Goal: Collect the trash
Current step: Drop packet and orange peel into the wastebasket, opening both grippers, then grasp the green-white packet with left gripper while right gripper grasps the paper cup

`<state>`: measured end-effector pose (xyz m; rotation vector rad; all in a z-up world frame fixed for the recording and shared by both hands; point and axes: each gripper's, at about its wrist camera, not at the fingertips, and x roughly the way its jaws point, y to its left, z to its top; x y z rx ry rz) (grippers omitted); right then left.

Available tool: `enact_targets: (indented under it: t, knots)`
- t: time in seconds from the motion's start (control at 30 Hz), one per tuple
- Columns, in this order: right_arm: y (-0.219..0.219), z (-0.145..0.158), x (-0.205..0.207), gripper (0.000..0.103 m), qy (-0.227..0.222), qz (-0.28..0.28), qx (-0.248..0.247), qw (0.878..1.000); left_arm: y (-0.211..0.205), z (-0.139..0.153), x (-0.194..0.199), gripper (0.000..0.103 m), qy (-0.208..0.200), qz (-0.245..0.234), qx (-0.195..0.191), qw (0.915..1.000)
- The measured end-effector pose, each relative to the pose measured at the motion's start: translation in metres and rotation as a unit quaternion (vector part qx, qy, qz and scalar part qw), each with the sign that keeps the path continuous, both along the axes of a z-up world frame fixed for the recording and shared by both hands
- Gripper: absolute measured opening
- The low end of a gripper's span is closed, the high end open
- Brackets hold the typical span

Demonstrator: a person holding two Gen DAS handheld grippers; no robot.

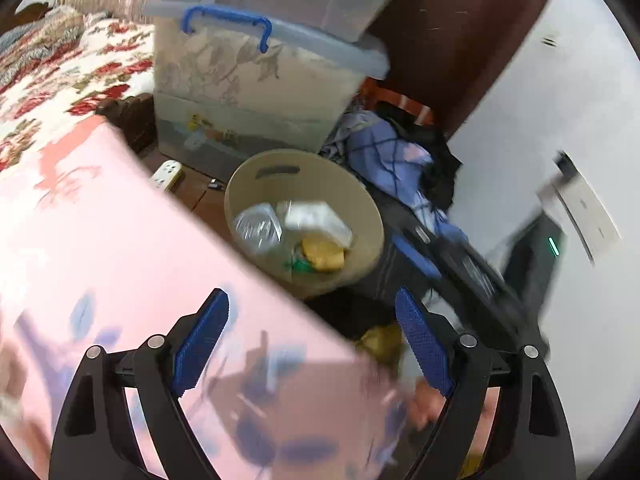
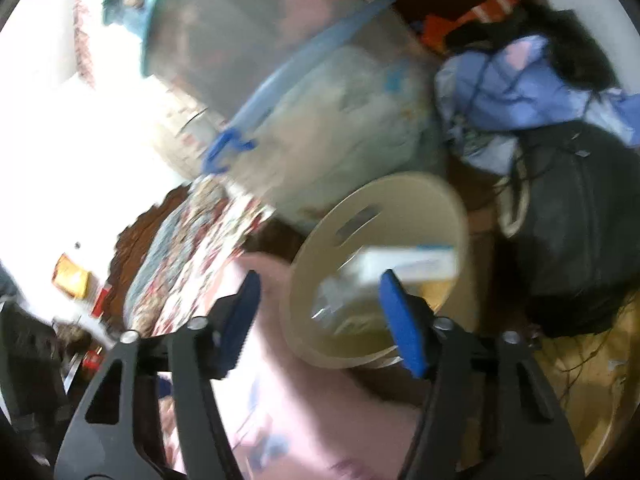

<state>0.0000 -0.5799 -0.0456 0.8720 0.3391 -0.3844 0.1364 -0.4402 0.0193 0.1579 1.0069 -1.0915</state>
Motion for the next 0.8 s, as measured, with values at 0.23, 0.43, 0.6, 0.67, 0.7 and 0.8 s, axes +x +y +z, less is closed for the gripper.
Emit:
enact_targets:
  t: [0.23, 0.43, 0.6, 0.67, 0.7, 0.8]
  knots:
    - [0.112, -0.001, 0.062, 0.051, 0.021, 0.194, 0.019, 0.981, 0.162, -0.010, -0.039, 0.081, -0.007, 0.025, 0.002, 0.9997]
    - [0.217, -0.006, 0.125, 0.053, 0.057, 0.324, 0.032, 0.944, 0.296, -0.010, -0.002, 0.078, -0.051, 0.203, 0.035, 0.9771]
    - [0.269, -0.020, 0.154, 0.075, 0.084, 0.343, 0.051, 0.934, 0.347, -0.017, 0.044, 0.060, -0.067, 0.298, 0.050, 0.9509]
    - [0.282, -0.026, 0.161, 0.079, 0.094, 0.341, 0.060, 0.933, 0.343, -0.024, 0.056, 0.054, -0.064, 0.295, 0.058, 0.9515]
    - [0.288, -0.029, 0.163, 0.079, 0.097, 0.341, 0.058, 0.933, 0.337, -0.029, 0.062, 0.048, -0.063, 0.292, 0.065, 0.9522]
    - [0.309, -0.030, 0.168, 0.080, 0.106, 0.347, 0.041, 0.931, 0.329, -0.039, 0.077, 0.025, -0.049, 0.286, 0.070, 0.9544]
